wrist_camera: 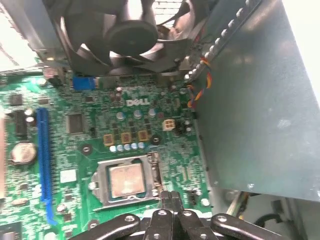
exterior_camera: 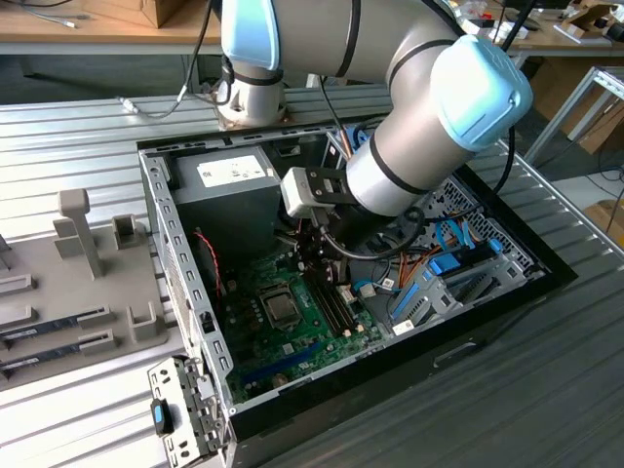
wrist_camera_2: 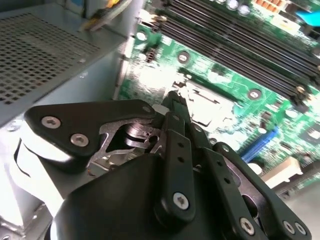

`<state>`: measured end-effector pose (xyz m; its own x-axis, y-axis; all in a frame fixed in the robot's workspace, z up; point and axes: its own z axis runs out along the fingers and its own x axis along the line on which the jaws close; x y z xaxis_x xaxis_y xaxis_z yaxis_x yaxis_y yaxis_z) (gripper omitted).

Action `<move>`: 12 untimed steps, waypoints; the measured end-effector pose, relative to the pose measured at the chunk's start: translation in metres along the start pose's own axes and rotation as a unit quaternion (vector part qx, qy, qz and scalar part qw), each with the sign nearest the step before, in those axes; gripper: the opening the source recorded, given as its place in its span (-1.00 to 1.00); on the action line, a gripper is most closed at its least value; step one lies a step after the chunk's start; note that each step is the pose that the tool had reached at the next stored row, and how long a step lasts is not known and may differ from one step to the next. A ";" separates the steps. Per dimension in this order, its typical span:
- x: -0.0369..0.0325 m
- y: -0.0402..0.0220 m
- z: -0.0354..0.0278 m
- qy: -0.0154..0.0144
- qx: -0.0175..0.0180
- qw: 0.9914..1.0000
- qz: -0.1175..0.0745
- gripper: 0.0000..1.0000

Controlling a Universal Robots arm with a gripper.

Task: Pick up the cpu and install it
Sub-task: 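Install the first cpu locking lever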

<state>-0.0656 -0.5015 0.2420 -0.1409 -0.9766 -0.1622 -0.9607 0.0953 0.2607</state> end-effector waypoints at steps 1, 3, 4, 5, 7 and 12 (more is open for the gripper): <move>-0.0001 -0.0001 0.0000 0.008 0.001 1.000 0.001 -0.79; -0.0002 -0.0005 0.0001 0.013 0.001 1.000 0.002 -0.79; -0.0003 -0.0011 -0.0001 0.015 0.001 1.000 0.001 -0.79; -0.0004 -0.0012 -0.0002 0.015 0.001 1.000 0.001 -0.79; -0.0013 0.0000 -0.0053 0.015 0.000 1.000 0.000 -0.79; -0.0028 0.0023 -0.0138 0.015 0.000 1.000 -0.001 -0.79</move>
<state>-0.0641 -0.5012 0.2561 -0.1308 -0.9824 -0.1335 -0.9612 0.0926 0.2599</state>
